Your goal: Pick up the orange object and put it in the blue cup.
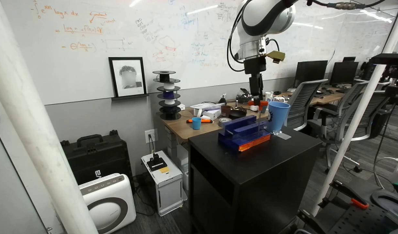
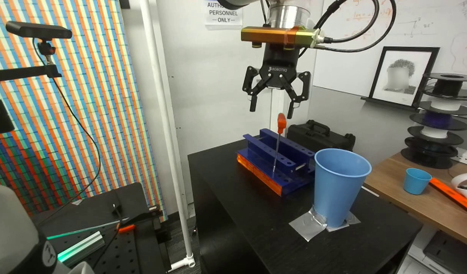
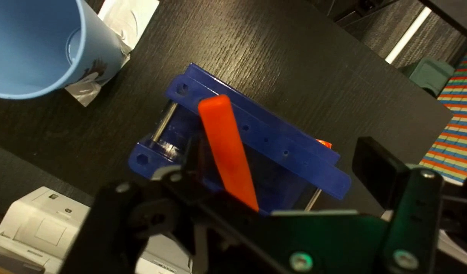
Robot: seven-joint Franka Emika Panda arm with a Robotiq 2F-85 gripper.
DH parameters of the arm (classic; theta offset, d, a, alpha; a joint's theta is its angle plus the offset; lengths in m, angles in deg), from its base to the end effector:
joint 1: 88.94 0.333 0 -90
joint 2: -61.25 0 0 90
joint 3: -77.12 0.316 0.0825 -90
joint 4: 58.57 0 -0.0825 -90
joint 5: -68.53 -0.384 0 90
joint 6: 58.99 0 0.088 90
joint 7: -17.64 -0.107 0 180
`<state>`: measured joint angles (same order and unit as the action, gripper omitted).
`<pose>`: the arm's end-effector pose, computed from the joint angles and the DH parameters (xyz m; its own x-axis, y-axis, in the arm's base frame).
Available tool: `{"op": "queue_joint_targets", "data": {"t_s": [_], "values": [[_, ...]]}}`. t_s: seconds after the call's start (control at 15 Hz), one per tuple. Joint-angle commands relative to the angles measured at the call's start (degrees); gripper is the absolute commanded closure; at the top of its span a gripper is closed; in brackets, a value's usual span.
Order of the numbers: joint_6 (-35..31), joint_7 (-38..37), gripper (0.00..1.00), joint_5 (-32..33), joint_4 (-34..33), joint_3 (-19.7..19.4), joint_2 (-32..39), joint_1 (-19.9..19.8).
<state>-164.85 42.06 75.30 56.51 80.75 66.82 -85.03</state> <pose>0.5398 0.0616 0.3893 0.7895 0.5497 -0.2730 0.5668 -0.8237 -0.0193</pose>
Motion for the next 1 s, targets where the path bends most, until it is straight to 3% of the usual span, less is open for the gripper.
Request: {"op": "queue_joint_targets", "data": {"t_s": [0.0,0.4,0.6,0.67,0.93], "values": [[-0.9,0.5,0.34,1.8,1.6,0.3,-1.2,-0.2],[-0.4,1.1,0.82,4.5,2.9,-0.3,-1.4,-1.1],[-0.2,0.9,0.88,5.1,3.3,-0.8,-1.6,-1.7],[-0.2,0.8,0.83,5.1,3.3,-0.9,-1.8,-1.8],[-0.1,0.5,0.83,5.8,2.7,-1.3,-2.8,-2.2]]}}
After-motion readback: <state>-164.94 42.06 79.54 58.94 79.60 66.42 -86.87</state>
